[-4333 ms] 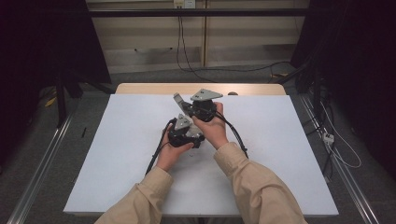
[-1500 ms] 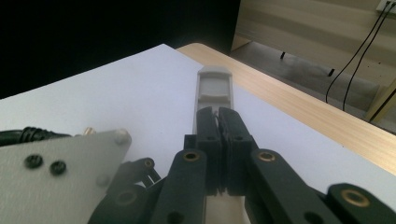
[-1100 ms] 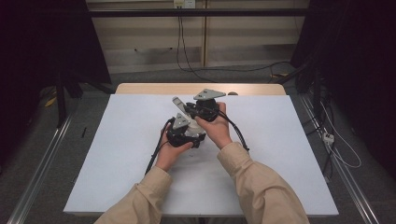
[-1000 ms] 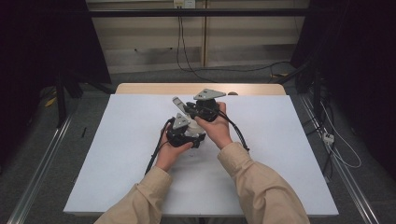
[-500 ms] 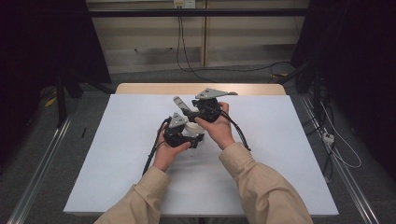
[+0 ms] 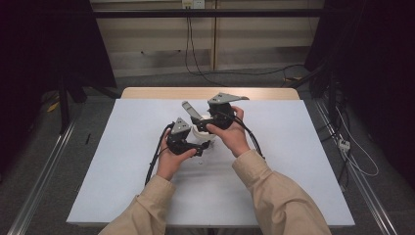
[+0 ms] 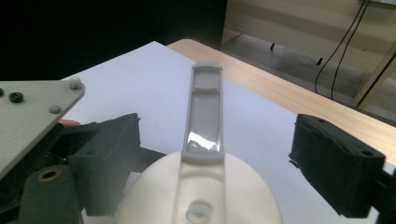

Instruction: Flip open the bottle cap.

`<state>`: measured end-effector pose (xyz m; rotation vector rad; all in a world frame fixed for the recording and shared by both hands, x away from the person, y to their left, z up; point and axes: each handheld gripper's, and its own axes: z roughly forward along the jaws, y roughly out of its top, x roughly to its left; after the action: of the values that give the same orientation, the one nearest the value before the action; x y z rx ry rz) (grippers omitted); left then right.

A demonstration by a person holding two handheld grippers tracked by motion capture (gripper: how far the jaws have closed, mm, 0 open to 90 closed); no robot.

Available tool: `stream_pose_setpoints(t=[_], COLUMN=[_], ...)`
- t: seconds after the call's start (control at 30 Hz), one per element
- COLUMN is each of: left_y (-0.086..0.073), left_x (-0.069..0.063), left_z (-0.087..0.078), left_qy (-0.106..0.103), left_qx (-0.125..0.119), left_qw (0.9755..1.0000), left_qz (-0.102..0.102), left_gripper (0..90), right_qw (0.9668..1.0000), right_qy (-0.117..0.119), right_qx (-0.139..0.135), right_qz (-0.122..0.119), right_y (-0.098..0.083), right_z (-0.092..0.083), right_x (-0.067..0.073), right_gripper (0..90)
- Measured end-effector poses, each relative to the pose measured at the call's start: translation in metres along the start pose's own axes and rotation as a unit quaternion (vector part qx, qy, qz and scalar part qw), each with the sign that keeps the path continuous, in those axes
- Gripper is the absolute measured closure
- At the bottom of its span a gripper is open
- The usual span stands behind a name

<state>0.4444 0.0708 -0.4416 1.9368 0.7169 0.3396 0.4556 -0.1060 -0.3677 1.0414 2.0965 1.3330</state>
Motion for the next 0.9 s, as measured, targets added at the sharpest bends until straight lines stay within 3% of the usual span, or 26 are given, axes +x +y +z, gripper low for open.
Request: stream_pose_setpoints(t=[0.5,0.8,0.9], left_y=[0.001,-0.002,-0.008], left_x=[0.006,0.007,0.009], left_z=[-0.025,-0.043,-0.049], left_qy=[-0.001,0.003,0.005], left_qx=[-0.010,-0.023,-0.011], left_qw=[0.9999,0.9997,0.9999], left_qz=[-0.006,0.005,0.010], left_gripper=[4.0,4.0,4.1], right_qw=[1.0000,0.9999,0.9999], right_qy=[0.003,0.009,0.012], right_qx=[0.000,-0.005,-0.005], right_qz=[0.007,0.010,0.009], right_y=[-0.006,-0.015,-0.019], right_z=[-0.008,-0.023,-0.031], right_x=[0.001,0.002,0.002], right_gripper=[13.3,12.1,11.7])
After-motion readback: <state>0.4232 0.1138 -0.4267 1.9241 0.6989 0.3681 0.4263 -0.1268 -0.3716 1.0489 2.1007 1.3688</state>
